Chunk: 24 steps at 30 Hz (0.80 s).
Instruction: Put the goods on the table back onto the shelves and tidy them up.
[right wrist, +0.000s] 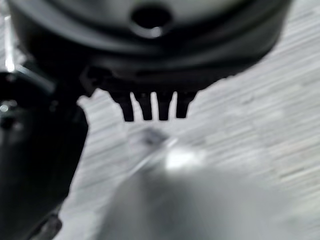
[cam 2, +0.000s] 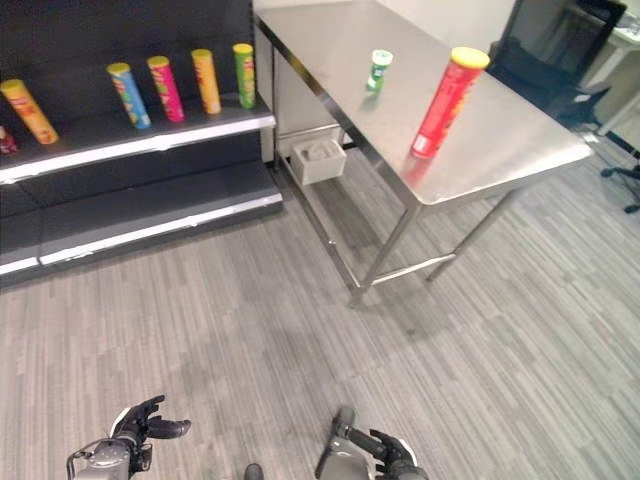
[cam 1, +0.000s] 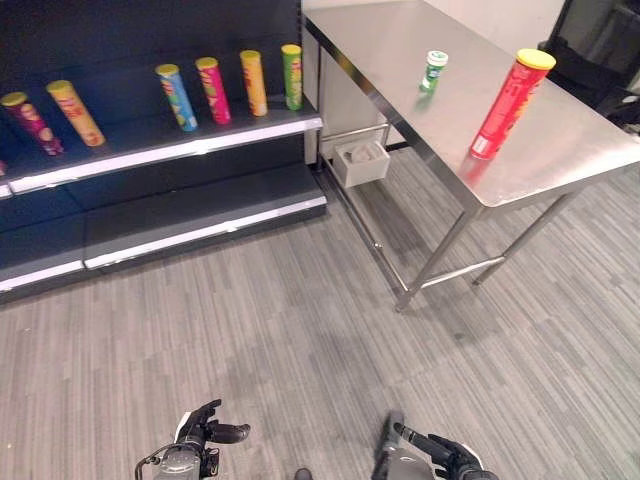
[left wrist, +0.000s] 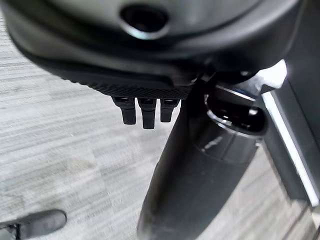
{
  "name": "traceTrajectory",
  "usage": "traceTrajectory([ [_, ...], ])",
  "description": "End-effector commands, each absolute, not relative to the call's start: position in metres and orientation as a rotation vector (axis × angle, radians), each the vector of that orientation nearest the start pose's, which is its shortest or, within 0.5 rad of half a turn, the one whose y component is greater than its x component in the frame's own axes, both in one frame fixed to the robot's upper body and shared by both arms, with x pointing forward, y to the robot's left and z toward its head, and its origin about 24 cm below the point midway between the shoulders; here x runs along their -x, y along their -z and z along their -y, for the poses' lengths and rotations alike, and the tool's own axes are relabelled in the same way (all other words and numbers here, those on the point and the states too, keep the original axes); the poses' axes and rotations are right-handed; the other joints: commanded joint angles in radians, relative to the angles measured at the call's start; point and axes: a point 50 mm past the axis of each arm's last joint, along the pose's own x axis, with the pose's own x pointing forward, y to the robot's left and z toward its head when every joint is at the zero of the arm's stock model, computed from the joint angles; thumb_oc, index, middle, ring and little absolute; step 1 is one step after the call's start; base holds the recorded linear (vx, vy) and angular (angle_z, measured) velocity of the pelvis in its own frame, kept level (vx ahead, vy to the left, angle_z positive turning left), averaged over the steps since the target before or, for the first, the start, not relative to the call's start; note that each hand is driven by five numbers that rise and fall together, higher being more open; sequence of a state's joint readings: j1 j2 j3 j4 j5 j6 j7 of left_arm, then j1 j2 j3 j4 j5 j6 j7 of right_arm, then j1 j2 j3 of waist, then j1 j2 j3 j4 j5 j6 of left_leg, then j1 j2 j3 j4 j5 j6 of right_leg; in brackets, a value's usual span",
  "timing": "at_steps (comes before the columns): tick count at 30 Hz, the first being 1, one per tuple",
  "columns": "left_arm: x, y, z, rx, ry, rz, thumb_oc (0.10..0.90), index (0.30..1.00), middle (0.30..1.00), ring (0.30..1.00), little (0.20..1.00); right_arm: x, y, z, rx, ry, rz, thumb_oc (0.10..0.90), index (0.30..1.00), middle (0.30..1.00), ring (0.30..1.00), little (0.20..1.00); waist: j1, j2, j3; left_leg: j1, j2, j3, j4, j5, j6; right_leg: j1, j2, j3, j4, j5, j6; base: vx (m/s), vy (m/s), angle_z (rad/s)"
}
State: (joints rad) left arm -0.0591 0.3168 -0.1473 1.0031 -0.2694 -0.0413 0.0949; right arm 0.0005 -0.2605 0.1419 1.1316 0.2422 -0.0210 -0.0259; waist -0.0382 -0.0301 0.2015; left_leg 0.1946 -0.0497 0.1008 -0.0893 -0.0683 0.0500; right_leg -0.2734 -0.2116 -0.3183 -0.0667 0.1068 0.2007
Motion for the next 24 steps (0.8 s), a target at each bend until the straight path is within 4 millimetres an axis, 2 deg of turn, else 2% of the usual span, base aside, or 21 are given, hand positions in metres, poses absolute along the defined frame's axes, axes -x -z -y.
traceTrajectory([
  [1, -0.201, 0.098, -0.246, -0.218, -0.165, -0.689, 0.8, 0.9, 0.9, 0.9, 0.9, -0.113, 0.146, 0.257, 0.166, 0.219, -1.082, 0.8, 0.9, 0.9, 0.9, 0.9, 0.011, -0.013, 0.016, -0.028, 0.029, 0.025, 0.002, -0.022, -0.074, 0.098, 0.011, 0.027, -0.021, 0.09, 0.026, 0.31, -0.136, 0.35],
  [2, -0.203, 0.096, -0.242, -0.21, -0.145, -0.667, 0.8, 0.9, 0.9, 0.9, 0.9, -0.104, 0.148, 0.26, 0.158, 0.238, -1.105, 0.8, 0.9, 0.9, 0.9, 0.9, 0.006, -0.021, 0.001, -0.002, 0.033, 0.013, 0.002, -0.04, -0.081, 0.119, 0.015, 0.026, -0.02, 0.109, 0.016, 0.29, -0.157, 0.09],
  [4, -0.204, 0.095, -0.239, -0.203, -0.137, -0.66, 0.8, 0.9, 0.9, 0.9, 0.9, -0.102, 0.148, 0.262, 0.157, 0.244, -1.11, 0.8, 0.9, 0.9, 0.9, 0.9, 0.0, -0.019, -0.002, 0.005, 0.044, 0.005, 0.002, -0.04, -0.084, 0.131, 0.018, 0.021, -0.013, 0.114, 0.01, 0.28, -0.172, 0.11],
  [5, -0.201, 0.096, -0.235, -0.179, -0.132, -0.66, 0.8, 0.9, 0.9, 0.9, 0.9, -0.098, 0.148, 0.266, 0.154, 0.263, -1.121, 0.8, 0.9, 0.9, 0.9, 0.9, -0.007, -0.011, -0.015, 0.025, 0.072, -0.003, 0.002, -0.045, -0.095, 0.147, 0.036, 0.021, 0.001, 0.102, -0.004, 0.19, -0.134, 0.45],
  [9, -0.197, 0.099, -0.232, -0.157, -0.126, -0.673, 0.8, 0.9, 0.9, 0.9, 0.9, -0.098, 0.146, 0.271, 0.154, 0.277, -1.117, 0.8, 0.9, 0.9, 0.9, 0.9, -0.013, 0.0, -0.022, 0.022, 0.112, -0.012, 0.056, -0.057, -0.116, 0.17, 0.064, 0.016, 0.018, 0.059, -0.032, 0.23, -0.19, 0.23],
  [10, -0.194, 0.101, -0.234, -0.141, -0.137, -0.686, 0.8, 0.9, 0.9, 0.9, 0.9, -0.102, 0.144, 0.273, 0.16, 0.272, -1.104, 0.8, 0.9, 0.9, 0.9, 0.9, -0.009, 0.0, -0.019, -0.009, 0.129, -0.015, 0.165, -0.039, -0.137, 0.196, 0.086, 0.015, 0.019, 0.024, -0.059, 0.2, -0.205, -0.08],
  [11, -0.194, 0.101, -0.234, -0.14, -0.137, -0.686, 0.8, 0.9, 0.9, 0.9, 0.9, -0.102, 0.144, 0.273, 0.16, 0.272, -1.104, 0.8, 0.9, 0.9, 0.9, 0.9, -0.011, 0.001, -0.019, -0.013, 0.131, -0.017, 0.172, -0.042, -0.138, 0.196, 0.087, 0.014, 0.019, 0.023, -0.059, 0.18, -0.209, -0.03],
  [12, -0.192, 0.102, -0.234, -0.133, -0.143, -0.692, 0.8, 0.9, 0.9, 0.9, 0.9, -0.103, 0.144, 0.273, 0.16, 0.267, -1.1, 0.8, 0.9, 0.9, 0.9, 0.9, -0.006, -0.002, -0.014, -0.037, 0.132, -0.018, 0.237, -0.025, -0.145, 0.212, 0.096, 0.012, 0.016, 0.005, -0.073, 0.07, -0.141, -0.01],
  [13, -0.192, 0.102, -0.235, -0.12, -0.15, -0.693, 0.8, 0.9, 0.9, 0.9, 0.9, -0.106, 0.143, 0.274, 0.161, 0.265, -1.088, 0.8, 0.9, 0.9, 0.9, 0.9, 0.0, -0.006, 0.001, -0.1, 0.136, -0.033, 0.36, 0.006, -0.154, 0.232, 0.103, 0.013, 0.014, -0.012, -0.091, 0.12, -0.277, -0.03],
  [14, -0.191, 0.103, -0.234, -0.104, -0.159, -0.696, 0.8, 0.9, 0.9, 0.9, 0.9, -0.111, 0.14, 0.275, 0.159, 0.26, -1.073, 0.8, 0.9, 0.9, 0.9, 0.9, 0.016, -0.015, 0.036, -0.199, 0.142, -0.053, 0.571, 0.07, -0.158, 0.267, 0.118, 0.016, 0.016, -0.041, -0.126, 0.07, -0.212, 0.0],
  [15, -0.191, 0.103, -0.235, -0.104, -0.159, -0.696, 0.8, 0.9, 0.9, 0.9, 0.9, -0.111, 0.14, 0.275, 0.159, 0.26, -1.073, 0.8, 0.9, 0.9, 0.9, 0.9, 0.012, -0.019, 0.032, -0.204, 0.137, -0.055, 0.568, 0.075, -0.157, 0.262, 0.113, 0.013, 0.017, -0.041, -0.126, 0.09, -0.236, 0.12],
  [16, -0.189, 0.106, -0.234, -0.098, -0.17, -0.712, 0.8, 0.9, 0.9, 0.9, 0.9, -0.115, 0.139, 0.276, 0.161, 0.264, -1.066, 0.8, 0.9, 0.9, 0.9, 0.9, 0.023, -0.027, 0.055, -0.276, 0.155, -0.034, 0.646, 0.112, -0.15, 0.289, 0.12, 0.009, 0.007, -0.064, -0.14, 0.07, -0.126, 0.03],
  [18, -0.187, 0.109, -0.232, -0.085, -0.171, -0.729, 0.8, 0.9, 0.9, 0.9, 0.9, -0.117, 0.139, 0.276, 0.151, 0.269, -1.068, 0.8, 0.9, 0.9, 0.9, 0.9, 0.035, -0.028, 0.061, -0.336, 0.189, 0.004, 0.599, 0.085, -0.141, 0.32, 0.123, 0.005, -0.009, -0.076, -0.135, 0.15, -0.064, 0.02],
  [19, -0.185, 0.111, -0.232, -0.092, -0.169, -0.743, 0.8, 0.9, 0.9, 0.9, 0.9, -0.116, 0.139, 0.276, 0.151, 0.271, -1.069, 0.8, 0.9, 0.9, 0.9, 0.9, 0.04, -0.032, 0.059, -0.352, 0.192, 0.015, 0.534, 0.071, -0.135, 0.33, 0.12, 0.009, -0.017, -0.078, -0.127, 0.14, 0.022, 0.16],
  [20, -0.185, 0.111, -0.232, -0.092, -0.169, -0.743, 0.8, 0.9, 0.9, 0.9, 0.9, -0.116, 0.139, 0.276, 0.151, 0.272, -1.069, 0.8, 0.9, 0.9, 0.9, 0.9, 0.041, -0.032, 0.06, -0.35, 0.192, 0.016, 0.534, 0.071, -0.135, 0.331, 0.12, 0.01, -0.017, -0.078, -0.127, 0.14, 0.055, 0.01],
  [21, -0.182, 0.113, -0.232, -0.098, -0.168, -0.755, 0.8, 0.9, 0.9, 0.9, 0.9, -0.116, 0.139, 0.276, 0.155, 0.269, -1.071, 0.8, 0.9, 0.9, 0.9, 0.9, 0.047, -0.032, 0.054, -0.352, 0.192, 0.019, 0.451, 0.063, -0.133, 0.333, 0.117, 0.017, -0.021, -0.079, -0.118, 0.2, 0.176, -0.24],
  [22, -0.179, 0.115, -0.233, -0.1, -0.171, -0.773, 0.8, 0.9, 0.9, 0.9, 0.9, -0.116, 0.139, 0.277, 0.174, 0.261, -1.075, 0.8, 0.9, 0.9, 0.9, 0.9, 0.068, -0.012, 0.042, -0.347, 0.179, -0.042, 0.228, 0.131, -0.147, 0.342, 0.128, 0.04, -0.021, -0.093, -0.107, 0.26, 0.224, -0.63],
  [23, -0.177, 0.117, -0.234, -0.102, -0.177, -0.784, 0.8, 0.9, 0.9, 0.9, 0.9, -0.115, 0.139, 0.279, 0.181, 0.268, -1.077, 0.8, 0.9, 0.9, 0.9, 0.9, 0.074, 0.0, 0.039, -0.355, 0.178, -0.08, 0.17, 0.168, -0.157, 0.353, 0.135, 0.047, -0.021, -0.102, -0.104, 0.3, 0.275, -0.64],
  [24, -0.171, 0.122, -0.234, -0.099, -0.188, -0.812, 0.8, 0.9, 0.9, 0.9, 0.9, -0.113, 0.14, 0.279, 0.183, 0.271, -1.086, 0.8, 0.9, 0.9, 0.9, 0.9, 0.071, 0.015, 0.023, -0.313, 0.172, -0.112, 0.109, 0.157, -0.161, 0.367, 0.136, 0.058, -0.021, -0.109, -0.099, 0.27, 0.258, -0.87],
])
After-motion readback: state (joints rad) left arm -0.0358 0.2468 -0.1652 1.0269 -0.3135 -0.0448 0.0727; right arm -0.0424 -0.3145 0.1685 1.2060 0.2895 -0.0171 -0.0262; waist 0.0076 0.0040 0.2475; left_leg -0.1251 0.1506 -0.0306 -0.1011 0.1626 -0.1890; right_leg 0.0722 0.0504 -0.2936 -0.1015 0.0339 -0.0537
